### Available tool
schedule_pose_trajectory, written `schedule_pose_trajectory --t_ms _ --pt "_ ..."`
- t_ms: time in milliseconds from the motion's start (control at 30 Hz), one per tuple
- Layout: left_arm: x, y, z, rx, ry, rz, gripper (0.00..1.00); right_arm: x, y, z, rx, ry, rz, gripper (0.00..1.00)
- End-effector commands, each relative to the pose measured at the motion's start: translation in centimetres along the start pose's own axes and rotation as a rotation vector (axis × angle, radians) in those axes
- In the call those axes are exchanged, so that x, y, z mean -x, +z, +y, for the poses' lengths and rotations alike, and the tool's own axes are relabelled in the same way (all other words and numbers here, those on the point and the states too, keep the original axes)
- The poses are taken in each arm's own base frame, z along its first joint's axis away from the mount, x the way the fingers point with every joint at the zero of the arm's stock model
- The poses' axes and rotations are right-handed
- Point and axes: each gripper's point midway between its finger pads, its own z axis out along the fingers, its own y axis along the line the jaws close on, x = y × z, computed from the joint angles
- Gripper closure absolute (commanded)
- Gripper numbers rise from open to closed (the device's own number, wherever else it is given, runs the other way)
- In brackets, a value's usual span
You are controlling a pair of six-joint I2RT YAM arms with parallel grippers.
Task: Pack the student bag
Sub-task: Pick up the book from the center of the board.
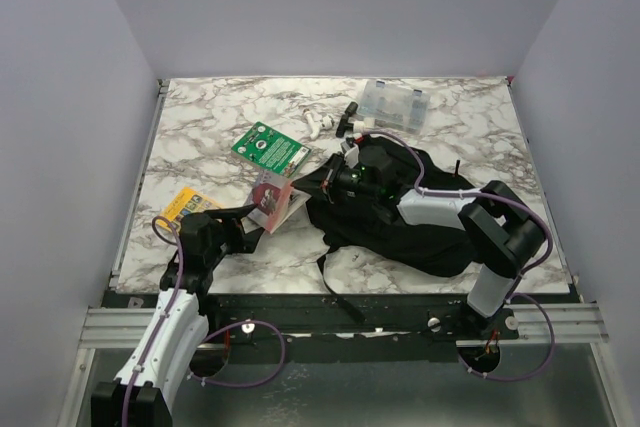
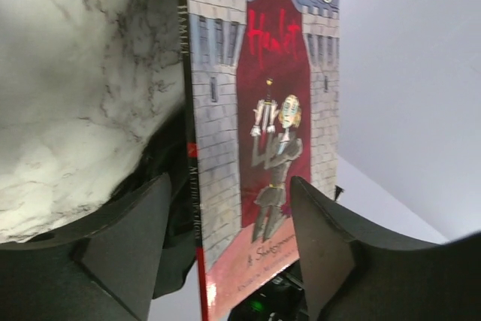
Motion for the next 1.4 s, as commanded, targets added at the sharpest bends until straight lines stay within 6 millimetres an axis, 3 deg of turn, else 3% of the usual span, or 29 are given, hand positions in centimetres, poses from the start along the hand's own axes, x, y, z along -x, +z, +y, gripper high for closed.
schedule_pose_trajectory --t_ms 0,167,333,600,667,767,933,1067,1133,1267,1367 --pt "-1.5 -0.4 -2.9 -0.081 0.006 0.065 0.36 0.4 -0.8 2.3 0.068 -0.033 -0.032 1.0" --pt "-2.3 -0.2 -2.9 -0.04 0.013 0.11 0.52 0.5 -1.4 2.7 0.068 -0.051 -0.06 1.0" --pt "-2.3 -0.7 -4.7 -0.111 0.056 0.084 0.65 0.2 -1.9 2.7 0.061 -0.069 -0.055 0.99" --pt "-3.1 -2.4 -6.6 -0.228 0.133 0.092 0.97 -1.4 -3.1 2.2 0.018 -0.188 0.008 0.97" --pt "-3.4 -3.0 -7.0 -0.263 0.157 0.099 1.0 -1.7 -3.3 1.8 -0.033 -0.275 0.044 0.91" --pt "-4.2 -4.5 -8.5 -0.354 0.298 0.094 1.0 -2.1 -4.2 0.9 -0.128 -0.449 0.122 0.71" --pt "-7.8 -7.2 -10.9 -0.467 0.839 0.165 1.0 -0.1 -8.4 -0.4 -0.361 -0.736 0.088 0.43" --pt "-10.1 -7.8 -10.4 -0.444 1.232 0.339 1.0 2.2 -12.1 1.2 -0.499 -0.9 0.012 0.32" --pt "-10.6 -7.8 -9.5 -0.414 1.333 0.438 1.0 2.6 -13.3 2.6 -0.503 -0.958 -0.011 0.29" --pt "-12.1 -8.6 -8.2 -0.419 1.415 0.646 1.0 3.9 -14.8 5.1 -0.552 -1.021 -0.055 0.25" --pt "-13.3 -9.3 -7.7 -0.44 1.472 0.742 1.0 5.0 -15.8 7.8 -0.593 -1.048 -0.087 0.14"
